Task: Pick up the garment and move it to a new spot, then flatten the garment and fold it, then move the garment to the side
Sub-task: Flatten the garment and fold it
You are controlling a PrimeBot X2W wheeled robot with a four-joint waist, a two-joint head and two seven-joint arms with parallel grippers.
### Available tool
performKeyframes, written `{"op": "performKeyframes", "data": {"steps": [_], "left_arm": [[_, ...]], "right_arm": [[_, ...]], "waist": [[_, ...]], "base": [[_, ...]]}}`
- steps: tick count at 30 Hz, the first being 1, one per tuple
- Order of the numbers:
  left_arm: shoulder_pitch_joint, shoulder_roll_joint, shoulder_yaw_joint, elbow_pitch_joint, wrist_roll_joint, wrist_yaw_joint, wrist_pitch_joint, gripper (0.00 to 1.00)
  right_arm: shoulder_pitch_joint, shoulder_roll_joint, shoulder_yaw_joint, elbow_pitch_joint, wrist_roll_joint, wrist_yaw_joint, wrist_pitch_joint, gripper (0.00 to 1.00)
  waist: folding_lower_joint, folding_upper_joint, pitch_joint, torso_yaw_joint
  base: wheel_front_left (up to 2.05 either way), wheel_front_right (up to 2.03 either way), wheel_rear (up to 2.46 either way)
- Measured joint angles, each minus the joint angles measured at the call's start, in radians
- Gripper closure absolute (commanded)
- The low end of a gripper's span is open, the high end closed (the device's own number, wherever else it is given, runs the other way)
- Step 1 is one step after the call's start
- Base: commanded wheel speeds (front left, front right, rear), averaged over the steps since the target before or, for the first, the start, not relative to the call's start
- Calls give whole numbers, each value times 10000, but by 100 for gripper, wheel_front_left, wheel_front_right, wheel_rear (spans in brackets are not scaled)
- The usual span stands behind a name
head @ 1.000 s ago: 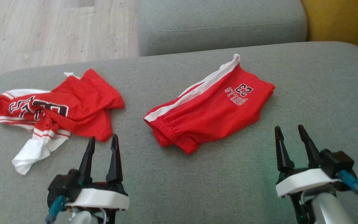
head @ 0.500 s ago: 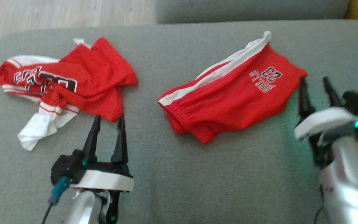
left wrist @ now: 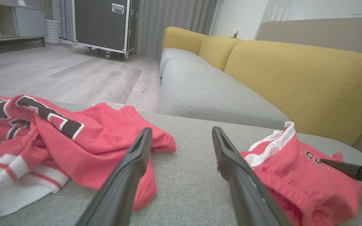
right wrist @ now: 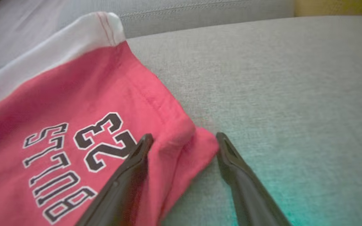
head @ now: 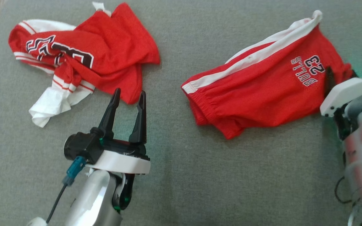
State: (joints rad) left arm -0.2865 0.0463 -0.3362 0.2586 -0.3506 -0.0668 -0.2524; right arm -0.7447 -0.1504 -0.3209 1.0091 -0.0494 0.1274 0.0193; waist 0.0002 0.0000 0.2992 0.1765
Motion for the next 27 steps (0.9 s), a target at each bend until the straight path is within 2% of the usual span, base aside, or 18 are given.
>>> {"op": "performKeyframes", "data": {"steps": [5, 6, 7, 8, 21, 23, 27], "left_arm": [[-58, -2, -138, -35, 0, 52, 0, 0], [-72, -2, -161, -38, -2, 54, 0, 0], [-100, -2, -174, -42, -2, 54, 0, 0], [-145, -2, -178, -52, -2, 54, 0, 0], [-84, -12, 127, 25, -2, -19, 0, 0], [35, -12, 163, 15, -2, -42, 0, 0], [450, -12, 295, 4, 4, -52, 0, 0]], "right_arm": [[-850, -240, -167, 744, -619, 0, 430, 0], [-988, -242, -169, 861, -694, 0, 441, 3], [-1077, -240, -161, 970, -775, 0, 439, 64], [-1114, -240, -165, 1039, -863, 0, 426, 100], [-1104, -268, -144, 1797, -658, 0, -953, 100], [-1022, -439, -123, 1841, -502, 0, -1127, 100], [-619, -1377, -617, 1827, -428, 0, -1425, 100]], "waist": [[-1, 0, 289, 137], [-1, 0, 307, 141], [-1, 0, 312, 135], [-2, 0, 311, 124], [-2, 0, -483, -354], [-2, 0, -666, -455], [-3, 0, -1090, -675]], "base": [[0, 0, 0], [0, 0, 0], [0, 0, 0], [0, 0, 0], [0, 0, 0], [0, 0, 0], [0, 0, 0]]}}
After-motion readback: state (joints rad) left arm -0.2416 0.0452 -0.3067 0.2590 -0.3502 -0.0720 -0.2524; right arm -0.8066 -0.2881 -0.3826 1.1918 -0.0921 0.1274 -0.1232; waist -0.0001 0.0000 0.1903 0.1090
